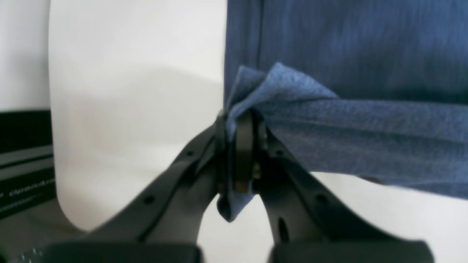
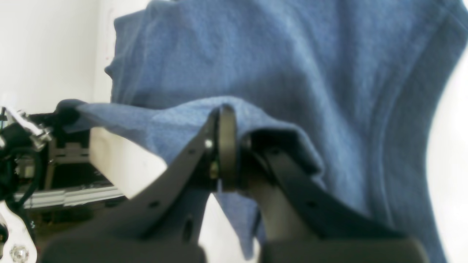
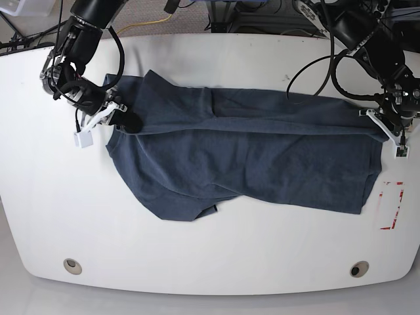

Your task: Fold the T-shirt properly

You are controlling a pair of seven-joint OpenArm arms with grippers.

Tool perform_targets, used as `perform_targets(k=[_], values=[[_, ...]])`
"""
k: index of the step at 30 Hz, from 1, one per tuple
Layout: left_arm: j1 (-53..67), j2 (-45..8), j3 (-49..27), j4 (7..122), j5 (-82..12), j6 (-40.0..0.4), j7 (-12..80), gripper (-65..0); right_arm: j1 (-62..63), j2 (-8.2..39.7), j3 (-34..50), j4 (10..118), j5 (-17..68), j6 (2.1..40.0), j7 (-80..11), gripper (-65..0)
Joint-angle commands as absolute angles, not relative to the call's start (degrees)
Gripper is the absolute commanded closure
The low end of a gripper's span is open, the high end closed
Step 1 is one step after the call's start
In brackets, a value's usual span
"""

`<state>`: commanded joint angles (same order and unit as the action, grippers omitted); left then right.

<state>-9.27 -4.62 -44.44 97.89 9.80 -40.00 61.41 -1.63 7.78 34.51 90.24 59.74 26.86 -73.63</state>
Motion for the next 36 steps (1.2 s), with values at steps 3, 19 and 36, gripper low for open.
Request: perform_targets(k=[3, 19, 36], values=[[-11.65, -5.93, -44.44, 93.05, 9.89, -40.0, 61.23, -0.1, -0.4, 9.1, 34.24, 87.43, 59.74, 26.86, -72.66, 0.0], [-13.76, -7.34, -38.29, 85.23, 9.54, -40.0, 57.1, -35.6, -3.3, 17.01, 25.63, 89.54, 59.74, 26.42, -62.99, -45.2], [-2.59, -10.86, -34.86, 99.91, 9.45, -40.0, 46.11, -34.0, -17.63, 14.9, 25.54, 106.95, 33.54, 26.15, -58.51, -41.9]])
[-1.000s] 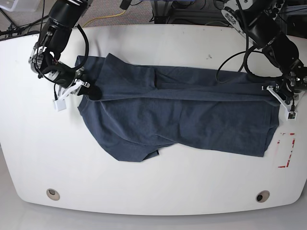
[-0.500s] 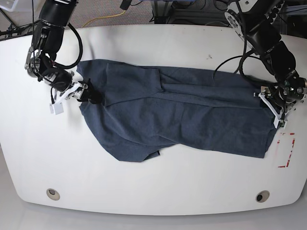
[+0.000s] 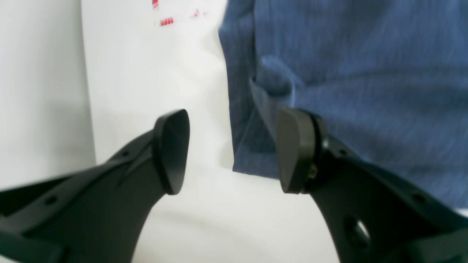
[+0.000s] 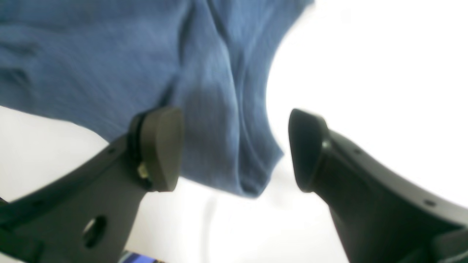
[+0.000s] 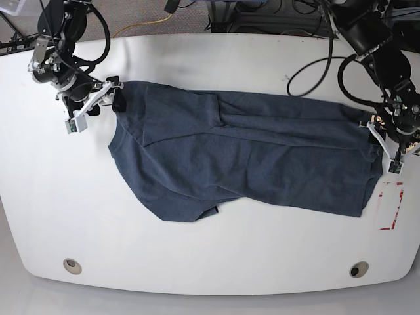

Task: Fold the T-shirt properly
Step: 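Open both grippers and regrasp the T-shirt edges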

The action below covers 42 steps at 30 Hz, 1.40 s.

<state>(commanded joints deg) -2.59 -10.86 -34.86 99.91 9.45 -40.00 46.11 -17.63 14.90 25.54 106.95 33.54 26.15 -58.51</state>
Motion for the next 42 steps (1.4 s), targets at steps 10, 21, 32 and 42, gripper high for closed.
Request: perform_targets(k=[10, 21, 32, 42], values=[[0.04, -10.68, -39.78, 91.03, 9.45, -40.0, 32.22, -33.9, -17.01, 10.95, 25.36, 101.85, 26.51, 30.64, -55.69, -41.5], [-2.07, -12.88, -40.48, 81.54, 9.45, -40.0, 27.82, -33.9, -15.52, 10.68, 25.27, 96.57, 25.1, 30.73, -54.02, -26.3], [-2.07, -14.2, -40.48, 74.59, 9.45, -40.0, 27.12, -33.9, -15.43, 10.59, 25.36, 96.66, 25.19, 30.73, -54.02, -26.2], [-2.86, -16.84, -40.04, 68.88, 9.54, -40.0, 27.12, -17.8, -15.43, 10.59, 25.54, 96.66, 25.1, 30.73, -54.02, -9.5]])
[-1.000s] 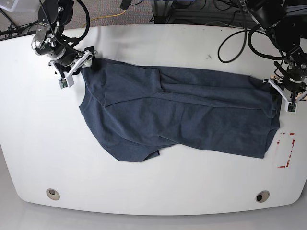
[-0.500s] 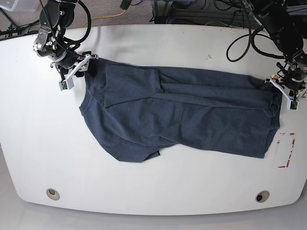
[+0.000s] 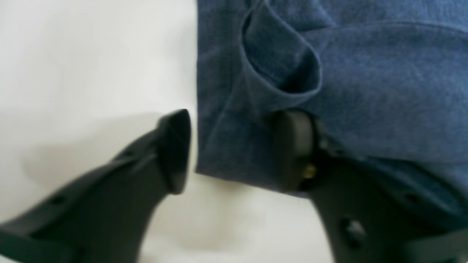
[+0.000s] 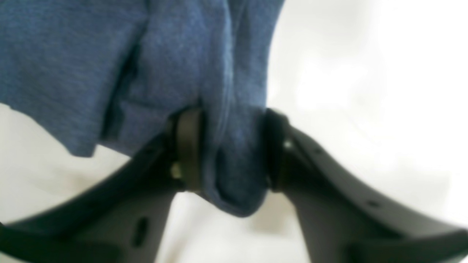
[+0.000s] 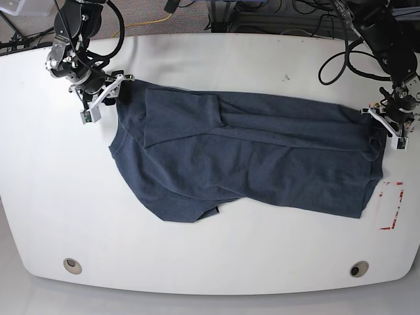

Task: Fold the T-shirt properly
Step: 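Open both grippers and regrasp the T-shirt edges, then drag the T-shirt edges with both grippers away from the robot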

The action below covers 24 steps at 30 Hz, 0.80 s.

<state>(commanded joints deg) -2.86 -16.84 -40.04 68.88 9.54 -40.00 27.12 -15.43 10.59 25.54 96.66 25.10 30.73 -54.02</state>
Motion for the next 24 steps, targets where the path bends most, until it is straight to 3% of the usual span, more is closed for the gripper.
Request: perform_targets(k=[2, 4, 15, 24], values=[[-2.86, -16.75, -40.04, 68.97, 9.63, -40.0, 27.21, -10.6, -15.43, 10.59, 25.54, 96.66, 25.1, 30.64, -54.02, 0.0], [-2.51, -16.48, -40.4, 69.49, 9.63, -40.0, 27.38, -7.9, -15.6, 10.59, 25.54, 96.92, 25.27, 30.64, -54.02, 0.0], [9.19, -12.97, -44.62, 88.31, 9.45, -40.0, 34.42, -7.9, -24.22, 12.88, 25.71, 106.42, 25.36, 30.55, -54.37, 0.0], [14.81, -11.82, -49.45, 93.23, 9.54, -40.0, 38.2, -8.2, -31.16, 13.05, 29.67, 109.41, 25.36, 30.73, -54.37, -0.5]])
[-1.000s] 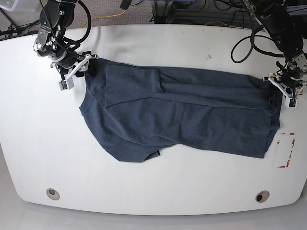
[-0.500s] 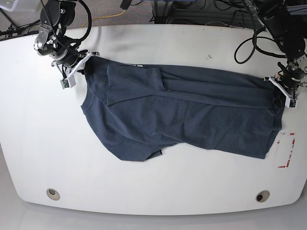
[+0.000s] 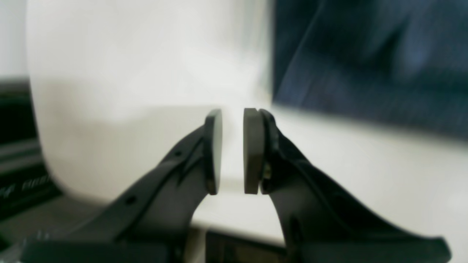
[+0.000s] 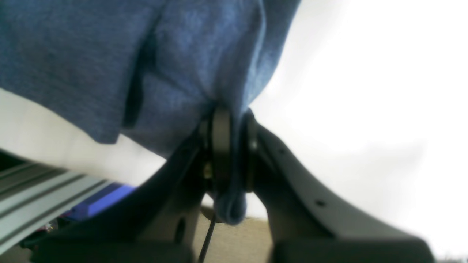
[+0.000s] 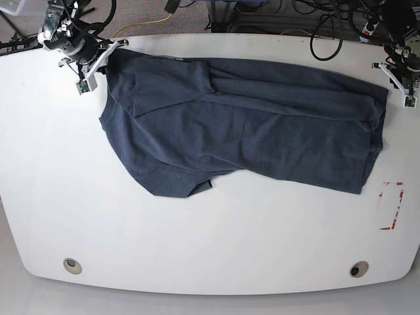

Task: Fold the T-shirt properly
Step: 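Drag the T-shirt edges with both grippers away from the robot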

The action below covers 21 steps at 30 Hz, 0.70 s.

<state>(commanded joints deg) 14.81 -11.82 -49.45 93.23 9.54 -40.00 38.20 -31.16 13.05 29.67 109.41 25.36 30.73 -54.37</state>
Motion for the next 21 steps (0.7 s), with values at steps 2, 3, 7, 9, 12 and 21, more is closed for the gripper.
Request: perform_targets(k=[2, 3, 7, 9, 12, 21], values=[[14.81, -11.82, -50.33, 93.14, 9.54, -40.0, 38.29, -9.3, -31.43, 13.05, 29.76, 109.41, 25.36, 30.73, -54.37, -6.7], [14.81, -11.82, -50.59, 93.14, 9.54, -40.0, 38.37, -11.3, -31.52, 13.05, 29.76, 109.41, 25.36, 30.73, -54.37, -11.7], [14.81, -11.82, -50.68, 93.85, 9.45, -40.0, 39.43, -18.7, -31.52, 12.97, 29.85, 109.49, 25.36, 30.73, -54.37, -31.5], [14.81, -11.82, -50.68, 94.99, 9.45, -40.0, 40.84, -21.0, -31.52, 12.97, 29.85, 110.64, 25.45, 30.73, -54.37, -39.3], [14.81, -11.82, -50.59, 97.89, 7.08, -40.0, 43.03, -22.2, -31.52, 12.88, 29.85, 112.75, 25.45, 30.73, -54.37, -42.6], [15.78, -11.82, -50.15, 105.71, -7.96, -40.0, 51.21, -28.7, -30.9, 13.05, 29.85, 113.01, 32.48, 30.73, -54.29, -42.3]])
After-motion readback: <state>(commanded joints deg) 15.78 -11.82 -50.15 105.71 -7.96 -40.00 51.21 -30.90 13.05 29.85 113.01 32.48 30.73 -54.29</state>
